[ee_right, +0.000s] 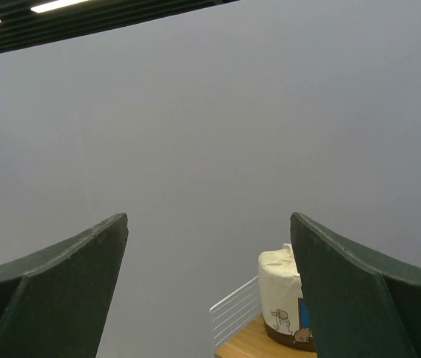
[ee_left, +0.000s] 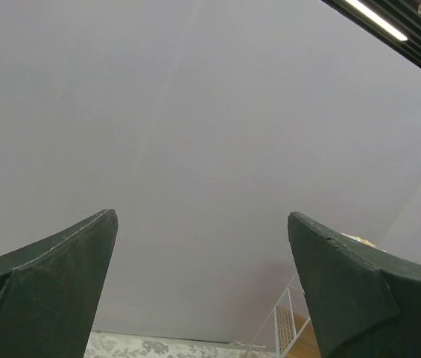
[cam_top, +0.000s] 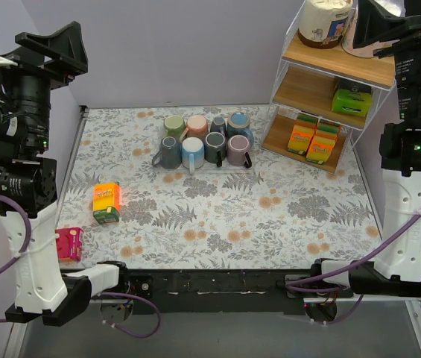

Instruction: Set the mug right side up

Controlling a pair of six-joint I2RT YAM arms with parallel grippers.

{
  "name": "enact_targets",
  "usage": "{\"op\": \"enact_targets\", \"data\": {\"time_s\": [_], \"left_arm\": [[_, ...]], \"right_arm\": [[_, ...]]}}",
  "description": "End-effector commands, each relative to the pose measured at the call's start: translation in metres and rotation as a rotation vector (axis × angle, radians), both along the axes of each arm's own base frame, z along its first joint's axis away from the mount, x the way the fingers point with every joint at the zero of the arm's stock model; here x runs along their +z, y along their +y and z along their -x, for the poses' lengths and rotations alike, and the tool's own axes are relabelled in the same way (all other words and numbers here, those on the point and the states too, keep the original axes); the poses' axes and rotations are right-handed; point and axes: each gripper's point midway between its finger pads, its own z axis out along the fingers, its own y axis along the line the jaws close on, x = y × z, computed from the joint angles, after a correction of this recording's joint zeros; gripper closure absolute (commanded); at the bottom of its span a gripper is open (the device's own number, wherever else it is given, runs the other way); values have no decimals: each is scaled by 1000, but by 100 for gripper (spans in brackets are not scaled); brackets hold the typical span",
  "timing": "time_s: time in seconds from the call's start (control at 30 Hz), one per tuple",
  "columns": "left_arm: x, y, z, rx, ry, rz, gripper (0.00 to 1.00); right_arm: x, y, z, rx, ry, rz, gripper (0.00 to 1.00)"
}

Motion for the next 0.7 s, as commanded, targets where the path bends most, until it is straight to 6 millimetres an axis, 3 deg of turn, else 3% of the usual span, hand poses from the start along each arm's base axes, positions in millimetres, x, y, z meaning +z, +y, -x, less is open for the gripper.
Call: {"op": "enact_targets", "data": {"time_s": [0.0,0.03,0.07,0.13,0.17,0.23,0.27,0.3,0.37,0.4,0.43,0.53,0.57,0.6,0.63,0.67], "left_arm": [[-18,-12,-11,-57,54,-37,2],[-24,-12,-16,-56,74,-40,2],[-44,-19,-31,-85,135,-53,2],[-73,-28,-49,-132,217,-68,2],[-105,-34,-65,-160,298,-70,2],[-144,-50,-78,-245,392,-87,2],[-164,-54,-84,-268,441,-88,2],[-201,-61,-93,-308,531,-81,2],[-242,-66,-102,-335,625,-81,2],[-275,-68,-107,-346,697,-85,2],[-294,-66,-112,-332,737,-82,2],[-360,-55,-127,-270,888,-96,2],[-379,-58,-133,-288,934,-110,2],[-394,-62,-134,-319,963,-128,2],[-412,-69,-132,-367,992,-161,2],[-431,-69,-138,-377,1031,-176,2]], "right_arm": [[7,-13,7,-44,-15,-68,2],[5,-10,3,-38,10,-52,2],[0,-7,-10,-26,50,-36,2],[-11,6,-16,39,97,1,1],[-16,11,-22,66,111,10,2],[-20,26,-24,137,139,47,1],[-28,31,-35,158,170,61,1],[-35,50,-33,222,190,89,1],[-49,63,-34,234,201,136,1],[-55,81,-31,268,212,152,1],[-63,91,-33,266,219,196,1],[-96,139,-27,338,289,282,1],[-124,155,-31,377,345,313,1],[-140,180,-21,450,366,343,1],[-152,190,-15,482,388,353,1],[-184,203,-16,514,454,379,1]]}}
